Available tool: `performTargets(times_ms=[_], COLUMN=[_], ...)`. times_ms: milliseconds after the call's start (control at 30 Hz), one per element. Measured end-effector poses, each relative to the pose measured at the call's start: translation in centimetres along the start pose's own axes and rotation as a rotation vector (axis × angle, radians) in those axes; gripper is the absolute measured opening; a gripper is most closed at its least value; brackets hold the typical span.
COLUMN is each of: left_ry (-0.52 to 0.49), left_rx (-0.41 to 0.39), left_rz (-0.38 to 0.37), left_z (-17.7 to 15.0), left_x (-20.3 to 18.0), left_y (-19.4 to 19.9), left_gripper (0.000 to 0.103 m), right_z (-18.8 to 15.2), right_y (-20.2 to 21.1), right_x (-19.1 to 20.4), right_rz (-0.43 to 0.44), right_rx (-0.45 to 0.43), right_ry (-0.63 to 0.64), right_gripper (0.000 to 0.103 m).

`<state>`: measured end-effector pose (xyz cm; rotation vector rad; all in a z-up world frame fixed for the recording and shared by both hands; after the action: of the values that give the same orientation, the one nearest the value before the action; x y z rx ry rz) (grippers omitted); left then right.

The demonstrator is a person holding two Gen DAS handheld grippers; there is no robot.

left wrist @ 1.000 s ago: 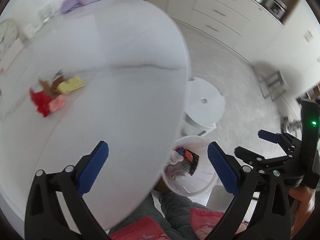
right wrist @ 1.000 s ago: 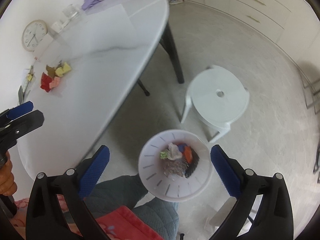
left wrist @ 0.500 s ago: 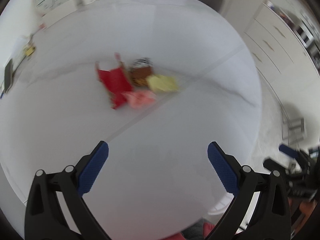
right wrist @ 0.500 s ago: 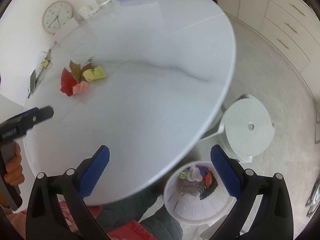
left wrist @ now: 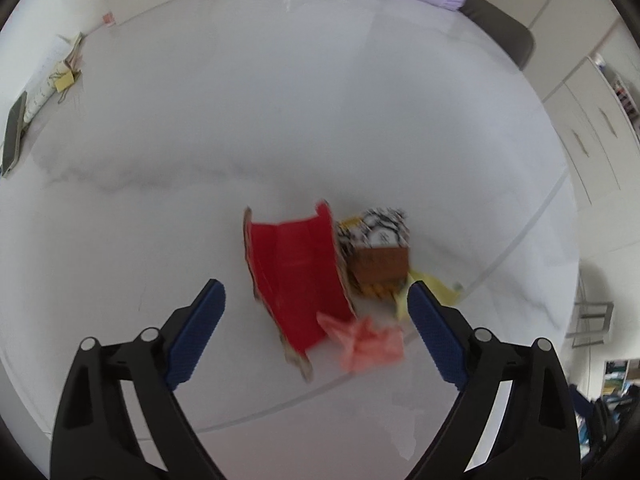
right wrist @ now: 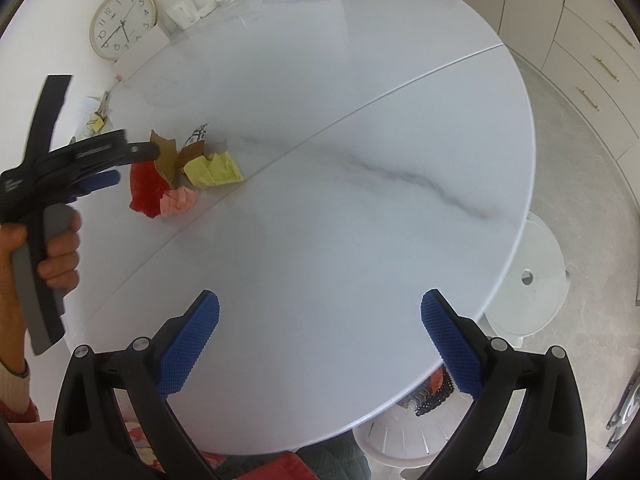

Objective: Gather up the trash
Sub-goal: 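Move both grippers back over the table toward the red box and wrappers, then grasp the torn red cardboard with the left gripper while the right approaches the pink tissue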

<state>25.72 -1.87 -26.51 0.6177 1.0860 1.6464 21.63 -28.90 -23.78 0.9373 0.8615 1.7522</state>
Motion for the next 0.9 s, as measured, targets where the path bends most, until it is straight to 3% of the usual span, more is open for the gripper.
performTargets(times_ms=[300, 500, 600, 900], left_ry=[0.071, 0.094, 0.112, 0.21], left_rx=[0.057, 0.045, 0.04, 0.053], left_rz=[0.064, 0.063, 0.041, -0.051], left_z=[-0.1, 0.1, 0.0, -1.3], left_x=[1.5, 1.0, 0.6, 1.7], left_y=[-3.7, -4.2, -4.0, -4.3], left_gripper=[0.077, 0.074, 0.068, 0.065], right_z=[0.7, 0.7, 0.7, 0.2], right_y=[-1.9, -2.1, -2.1, -2.1], right_x=[0.5, 0.3, 0.2, 0.2], right_rz=[0.016, 0.023, 0.024, 0.028], right_rx=[0.039, 0.042, 0.044, 0.044], right_ry=[0.013, 0.006, -0.002, -0.009], right_gripper=[0.1, 0.1, 0.1, 0.1])
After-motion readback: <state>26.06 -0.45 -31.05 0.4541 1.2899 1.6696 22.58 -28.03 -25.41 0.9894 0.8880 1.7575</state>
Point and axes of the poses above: each gripper's, at about its wrist camera, not at the fingertips, and y roughly against the way its jaws point, x to its left, z to its top, the point moved 8 cm from there along -y, roughly the way its jaws point, and after that the axes turned 12 degrees about -x, right-handed, at the moved point
